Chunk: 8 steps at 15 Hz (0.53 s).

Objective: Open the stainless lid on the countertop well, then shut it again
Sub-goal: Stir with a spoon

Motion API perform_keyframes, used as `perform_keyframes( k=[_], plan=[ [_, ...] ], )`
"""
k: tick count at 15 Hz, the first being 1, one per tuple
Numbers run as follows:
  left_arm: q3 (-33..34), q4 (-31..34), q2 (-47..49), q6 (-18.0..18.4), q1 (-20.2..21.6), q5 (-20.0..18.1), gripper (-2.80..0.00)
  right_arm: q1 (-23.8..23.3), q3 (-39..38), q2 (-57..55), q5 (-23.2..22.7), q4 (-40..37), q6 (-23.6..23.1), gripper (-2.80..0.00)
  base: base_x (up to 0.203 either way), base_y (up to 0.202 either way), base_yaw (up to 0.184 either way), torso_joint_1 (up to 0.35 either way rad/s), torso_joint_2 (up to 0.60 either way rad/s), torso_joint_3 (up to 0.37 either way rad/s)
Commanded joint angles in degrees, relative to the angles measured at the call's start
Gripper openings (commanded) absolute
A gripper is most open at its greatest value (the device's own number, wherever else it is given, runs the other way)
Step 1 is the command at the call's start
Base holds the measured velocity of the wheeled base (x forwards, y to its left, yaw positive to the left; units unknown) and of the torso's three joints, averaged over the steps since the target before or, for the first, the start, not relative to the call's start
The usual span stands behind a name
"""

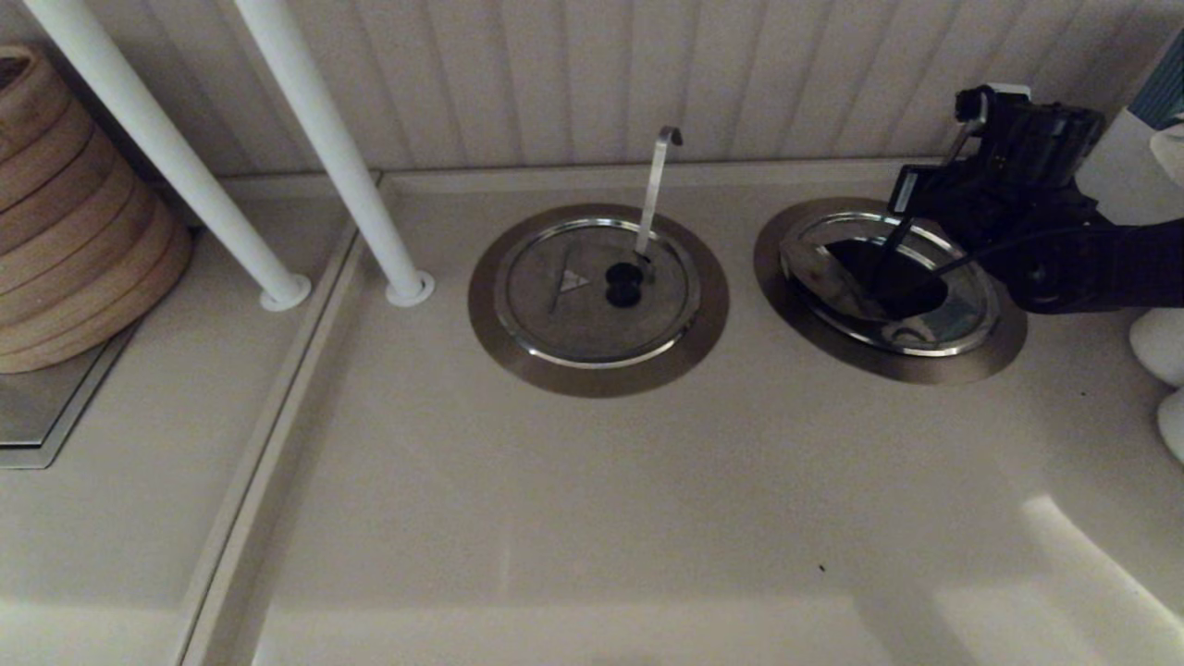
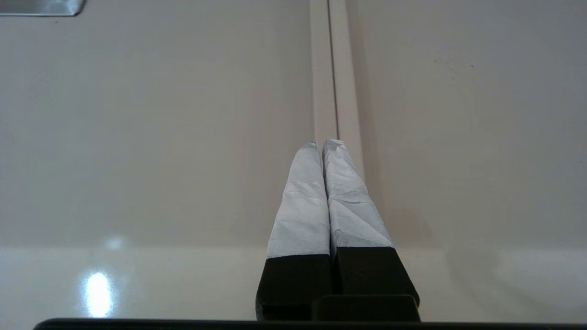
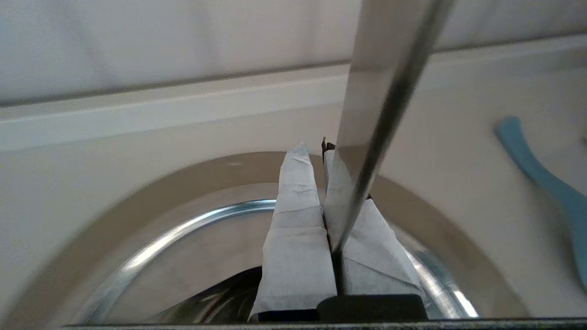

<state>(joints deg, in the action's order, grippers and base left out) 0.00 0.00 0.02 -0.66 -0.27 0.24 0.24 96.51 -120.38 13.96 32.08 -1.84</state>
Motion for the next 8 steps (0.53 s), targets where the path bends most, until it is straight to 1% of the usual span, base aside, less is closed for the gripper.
perform_keyframes(
  k=[1,3,4,6,8],
  plan=[
    [0.0,0.0,0.1,0.0,0.0,0.0,-2.8,0.6,0.8,-1.8,0.3,0.0,-0.7,-2.8,0.0,0.0,0.0,0.0,0.0,0.0],
    [0.0,0.0,0.1,0.0,0.0,0.0,-2.8,0.0,1.1,-1.6,0.1,-0.1,-2.7,-2.8,0.0,0.0,0.0,0.0,0.0,0.0],
    [0.0,0.0,0.1,0.0,0.0,0.0,-2.8,-0.2,1.1,-1.6,0.0,-0.7,-2.8,-2.8,0.0,0.0,0.0,0.0,0.0,0.0],
    [0.0,0.0,0.1,0.0,0.0,0.0,-2.8,-0.2,1.1,-1.2,-0.2,-4.2,-2.8,-2.8,0.0,0.0,0.0,0.0,0.0,0.0],
    [0.0,0.0,0.1,0.0,0.0,0.0,-2.8,-0.6,1.1,-0.8,-0.3,-5.2,-2.8,-2.8,0.0,0.0,0.0,0.0,0.0,0.0]
  ],
)
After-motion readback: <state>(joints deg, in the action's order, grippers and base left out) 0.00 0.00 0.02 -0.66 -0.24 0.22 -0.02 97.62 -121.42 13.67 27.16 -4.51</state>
